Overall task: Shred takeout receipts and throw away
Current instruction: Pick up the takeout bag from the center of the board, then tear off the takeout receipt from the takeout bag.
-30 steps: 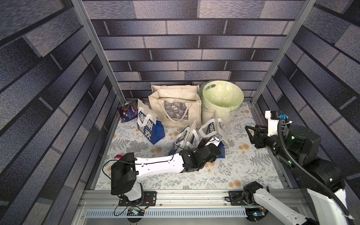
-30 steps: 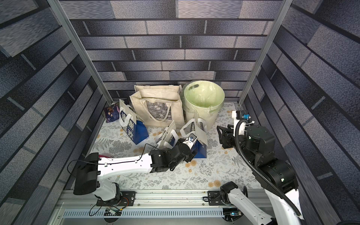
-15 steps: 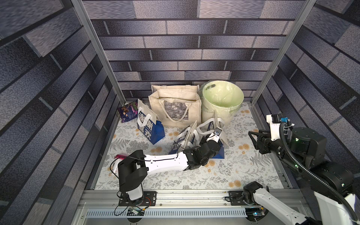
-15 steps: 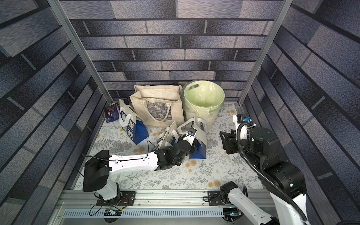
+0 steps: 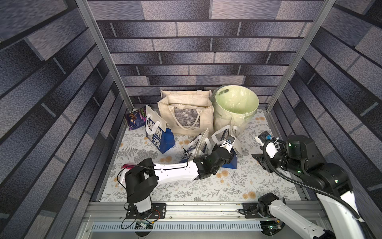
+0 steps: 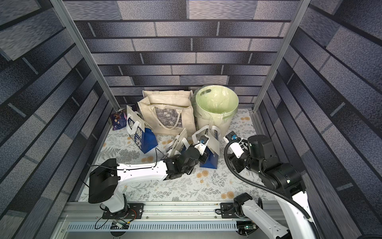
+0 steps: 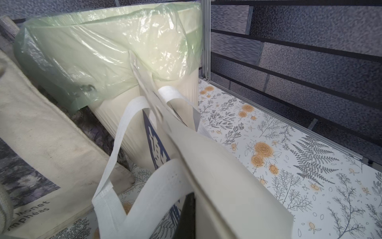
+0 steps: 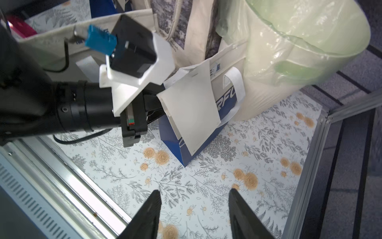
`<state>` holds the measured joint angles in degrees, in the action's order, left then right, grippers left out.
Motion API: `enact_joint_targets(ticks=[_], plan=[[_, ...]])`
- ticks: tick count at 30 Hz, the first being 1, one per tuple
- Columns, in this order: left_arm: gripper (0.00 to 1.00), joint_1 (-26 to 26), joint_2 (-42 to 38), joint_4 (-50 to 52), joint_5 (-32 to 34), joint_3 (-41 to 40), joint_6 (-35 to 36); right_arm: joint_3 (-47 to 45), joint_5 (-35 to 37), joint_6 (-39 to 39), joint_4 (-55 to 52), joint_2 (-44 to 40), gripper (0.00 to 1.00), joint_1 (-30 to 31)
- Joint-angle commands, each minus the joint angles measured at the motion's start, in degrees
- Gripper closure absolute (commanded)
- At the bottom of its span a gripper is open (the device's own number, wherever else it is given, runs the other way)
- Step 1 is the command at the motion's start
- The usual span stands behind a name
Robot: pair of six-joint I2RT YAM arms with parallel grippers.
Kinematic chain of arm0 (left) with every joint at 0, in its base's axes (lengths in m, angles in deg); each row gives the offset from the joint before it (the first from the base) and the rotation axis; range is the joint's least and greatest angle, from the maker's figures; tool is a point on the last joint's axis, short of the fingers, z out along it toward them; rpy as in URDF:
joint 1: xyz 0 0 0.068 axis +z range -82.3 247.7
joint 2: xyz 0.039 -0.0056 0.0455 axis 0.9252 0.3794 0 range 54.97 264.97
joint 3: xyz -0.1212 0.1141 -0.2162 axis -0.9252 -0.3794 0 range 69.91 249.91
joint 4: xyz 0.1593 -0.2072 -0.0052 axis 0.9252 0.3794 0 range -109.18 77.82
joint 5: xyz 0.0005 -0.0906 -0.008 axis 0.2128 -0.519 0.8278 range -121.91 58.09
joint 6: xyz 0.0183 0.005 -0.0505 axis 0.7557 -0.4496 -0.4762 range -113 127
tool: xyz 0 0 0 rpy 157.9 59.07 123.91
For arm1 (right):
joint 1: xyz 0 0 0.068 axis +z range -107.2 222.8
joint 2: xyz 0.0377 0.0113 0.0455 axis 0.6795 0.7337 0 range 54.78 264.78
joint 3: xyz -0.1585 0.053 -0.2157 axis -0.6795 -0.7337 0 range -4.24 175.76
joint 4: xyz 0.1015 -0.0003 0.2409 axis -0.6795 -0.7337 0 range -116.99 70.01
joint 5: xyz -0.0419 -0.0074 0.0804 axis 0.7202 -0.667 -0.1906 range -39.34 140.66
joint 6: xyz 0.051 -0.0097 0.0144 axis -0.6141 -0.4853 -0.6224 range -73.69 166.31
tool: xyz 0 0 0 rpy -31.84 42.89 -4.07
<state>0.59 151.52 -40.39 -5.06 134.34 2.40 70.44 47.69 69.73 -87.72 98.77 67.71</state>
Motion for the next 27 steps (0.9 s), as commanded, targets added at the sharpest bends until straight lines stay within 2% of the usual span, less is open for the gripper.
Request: enact_joint_targets(ticks=[1,7,12,16,21,27], plan=[[1.00,-0.1,-4.1,2.0,-2.6,-0.6,-4.2,-8.9,-3.1,17.2,10.1,-4.5,0.38,0.5],[1.00,0.1,-5.1,4.8,-3.3,0.1,-8.6,-23.7,-4.7,18.4,18.5,-7.5,0.32,0.9],[1.00,-0.2,-5.8,7.7,-4.5,1.0,-9.2,-30.3,2.1,19.1,26.1,-9.2,0.28,1.2],[1.00,-0.2,-6.5,9.3,-5.2,1.3,-9.3,-32.4,4.6,20.9,30.8,-8.8,0.28,1.2],[1.00,-0.2,-7.1,10.0,-5.7,1.5,-9.9,-33.1,-0.1,19.8,32.0,-9.4,0.29,1.3],[1.00,0.1,-7.0,11.1,-5.3,1.5,-10.8,-32.4,-0.6,16.5,35.0,-9.9,0.32,1.2]])
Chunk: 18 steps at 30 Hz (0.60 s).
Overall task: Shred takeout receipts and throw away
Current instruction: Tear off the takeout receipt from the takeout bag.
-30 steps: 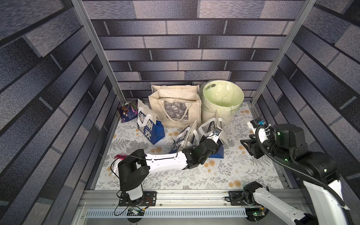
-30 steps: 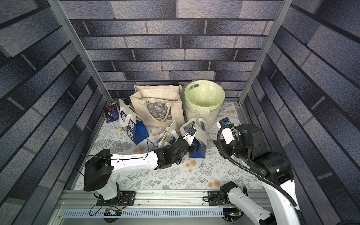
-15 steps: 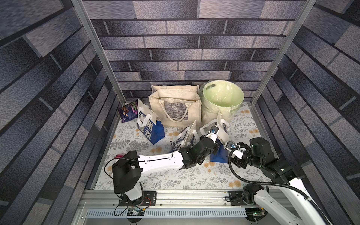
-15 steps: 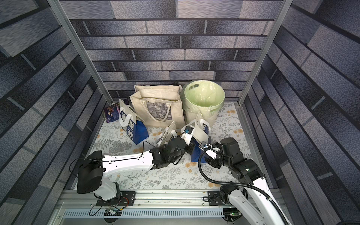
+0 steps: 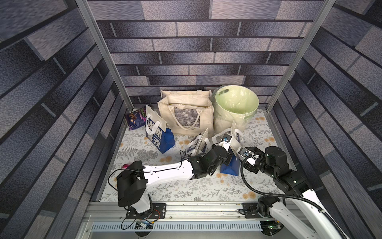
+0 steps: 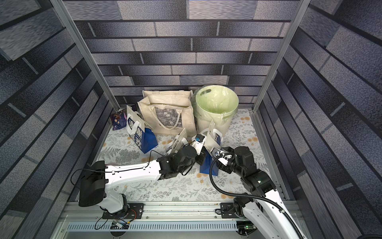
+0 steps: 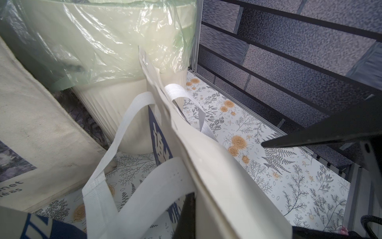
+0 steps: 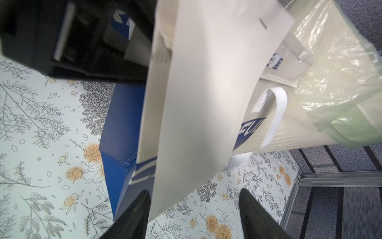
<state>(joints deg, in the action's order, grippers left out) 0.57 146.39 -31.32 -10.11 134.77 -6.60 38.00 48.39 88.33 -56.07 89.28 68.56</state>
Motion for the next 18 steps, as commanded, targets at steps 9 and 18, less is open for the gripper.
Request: enact_joint_targets(ticks=[9,18], plan=[[1.00,0.2,-1.4,3.2,-0.7,1.5,-1.8,0.5,-1.7,-5.4,8.3,0.3,0.49,0.4],[1.00,-0.1,-0.9,5.1,-0.4,2.7,-0.6,-0.3,-5.1,-6.7,10.8,0.7,0.65,0.4]])
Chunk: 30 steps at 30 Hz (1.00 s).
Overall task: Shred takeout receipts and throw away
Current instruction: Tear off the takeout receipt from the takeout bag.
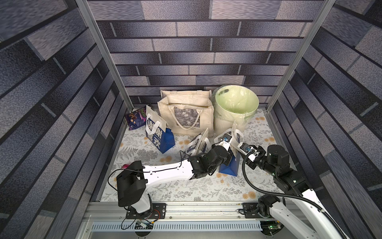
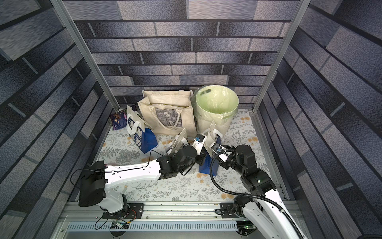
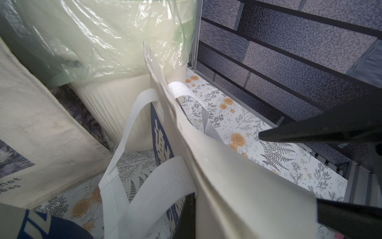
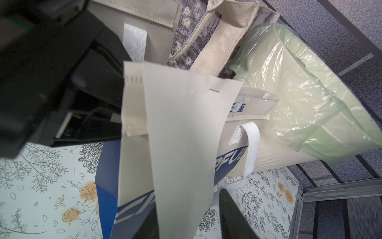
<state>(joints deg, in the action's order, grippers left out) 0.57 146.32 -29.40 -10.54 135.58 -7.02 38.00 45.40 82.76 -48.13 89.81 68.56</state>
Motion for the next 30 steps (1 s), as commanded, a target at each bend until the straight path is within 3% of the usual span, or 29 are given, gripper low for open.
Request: enact_joint_targets(ticks=[1,7,17,30], plan=[[1.00,-0.1,-0.7,3.4,0.0,2.1,0.2,-0.3,-2.4,-1.4,3.2,0.4,0.70,0.3],[1.00,-0.3,0.1,5.8,0.7,3.5,0.9,0.0,-3.0,-8.5,6.1,0.8,1.00,0.4],[1.00,-1.1,1.2,10.8,4.2,5.5,4.0,5.6,6.3,-20.1,5.2,4.6,1.00,0.4],[1.00,-1.2,1.0,15.4,4.5,5.4,6.3,14.5,14.7,-17.6,0.3,12.0,1.00,-0.1]])
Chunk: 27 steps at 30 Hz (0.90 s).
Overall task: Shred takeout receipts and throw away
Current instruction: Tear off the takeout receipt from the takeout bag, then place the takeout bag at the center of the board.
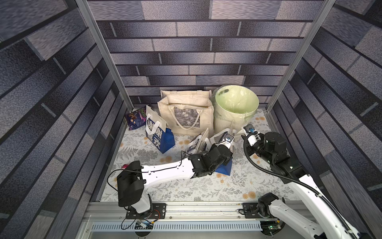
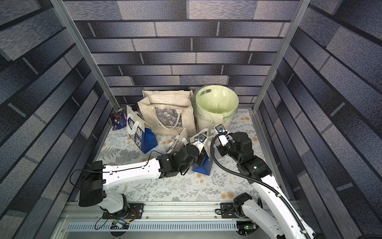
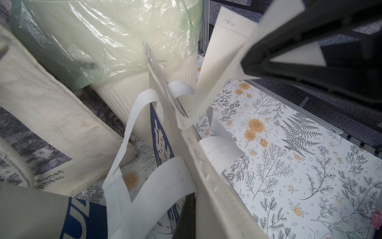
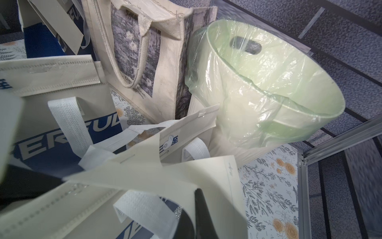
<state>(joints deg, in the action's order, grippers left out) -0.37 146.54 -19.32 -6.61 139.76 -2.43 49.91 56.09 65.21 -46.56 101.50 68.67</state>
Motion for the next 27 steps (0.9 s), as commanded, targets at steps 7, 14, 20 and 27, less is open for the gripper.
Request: enact_joint_targets(ticks=[7,14,20,27], plan=[[1.00,-0.1,0.2,6.4,0.6,0.3,1.3,6.4,7.8,0.9,-3.2,3.2,1.00,-0.8],[1.00,0.6,-0.5,6.0,-1.1,-0.8,-0.1,9.6,9.5,0.0,-3.9,5.0,1.00,-2.2],[0.63,0.7,-0.9,5.8,-2.4,-1.0,0.2,12.5,7.3,-0.8,-7.2,4.2,1.00,-2.4],[0.33,-0.5,-5.3,7.1,-3.1,-0.1,0.8,22.1,-2.7,-3.3,-20.5,3.6,1.00,-2.3]])
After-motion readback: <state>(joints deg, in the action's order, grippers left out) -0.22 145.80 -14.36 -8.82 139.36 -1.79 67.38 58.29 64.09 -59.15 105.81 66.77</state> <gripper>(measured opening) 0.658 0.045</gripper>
